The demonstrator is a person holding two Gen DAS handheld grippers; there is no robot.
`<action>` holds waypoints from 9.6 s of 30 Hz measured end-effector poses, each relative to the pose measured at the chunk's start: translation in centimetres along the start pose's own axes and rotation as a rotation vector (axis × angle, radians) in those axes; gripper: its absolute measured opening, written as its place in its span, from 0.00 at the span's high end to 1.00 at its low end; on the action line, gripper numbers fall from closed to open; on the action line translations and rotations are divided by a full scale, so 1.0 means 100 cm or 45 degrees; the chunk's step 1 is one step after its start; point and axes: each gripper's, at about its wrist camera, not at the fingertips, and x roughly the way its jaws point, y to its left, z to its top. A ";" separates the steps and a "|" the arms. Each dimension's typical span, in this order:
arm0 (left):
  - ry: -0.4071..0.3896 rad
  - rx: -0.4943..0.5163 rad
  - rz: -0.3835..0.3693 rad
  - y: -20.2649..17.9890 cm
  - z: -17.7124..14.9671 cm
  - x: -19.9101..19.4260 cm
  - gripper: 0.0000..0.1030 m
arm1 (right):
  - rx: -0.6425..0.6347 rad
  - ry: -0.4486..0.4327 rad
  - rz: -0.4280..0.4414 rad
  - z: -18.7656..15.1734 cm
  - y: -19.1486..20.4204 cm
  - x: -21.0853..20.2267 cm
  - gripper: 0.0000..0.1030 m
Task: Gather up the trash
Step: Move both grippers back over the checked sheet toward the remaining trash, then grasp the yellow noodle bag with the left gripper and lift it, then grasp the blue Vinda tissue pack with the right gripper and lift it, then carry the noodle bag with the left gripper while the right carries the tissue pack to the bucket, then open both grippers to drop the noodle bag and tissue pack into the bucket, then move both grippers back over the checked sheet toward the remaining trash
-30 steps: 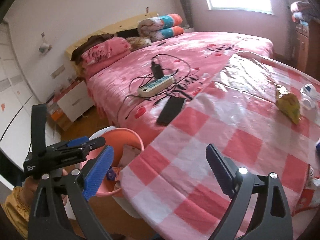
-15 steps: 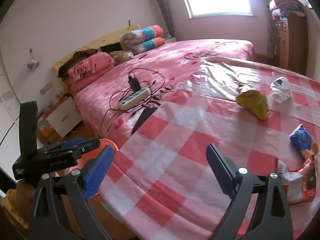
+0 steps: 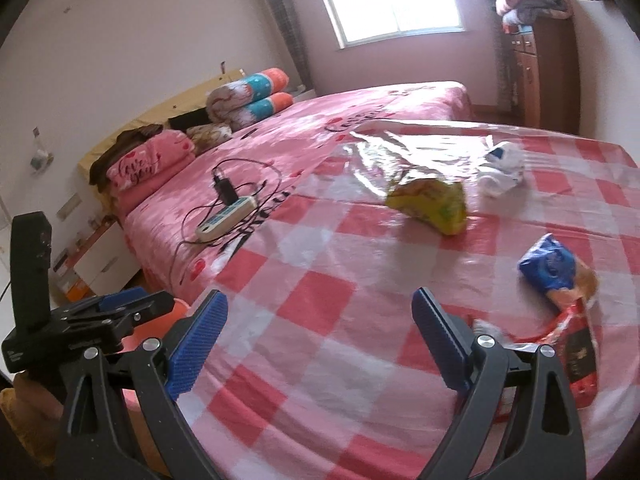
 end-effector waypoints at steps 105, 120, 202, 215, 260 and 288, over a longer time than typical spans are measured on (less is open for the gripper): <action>0.083 0.286 -0.253 -0.191 0.093 0.162 0.47 | 0.004 0.189 -0.402 0.015 -0.156 0.014 0.53; 0.056 0.306 -0.311 -0.180 0.068 0.113 0.47 | 0.082 0.114 -0.365 0.016 -0.168 -0.004 0.92; -0.025 -0.059 -0.043 0.075 -0.028 -0.014 0.47 | -0.178 0.289 0.329 0.007 0.106 0.045 0.71; 0.021 -0.257 0.124 0.162 -0.064 -0.018 0.47 | -0.375 0.445 0.480 -0.024 0.198 0.088 0.70; -0.006 -0.187 0.111 0.122 -0.041 -0.015 0.25 | -0.224 0.182 0.225 -0.012 0.112 0.049 0.12; 0.042 0.072 0.033 0.011 -0.016 0.003 0.24 | -0.084 0.065 -0.024 -0.002 0.016 0.015 0.09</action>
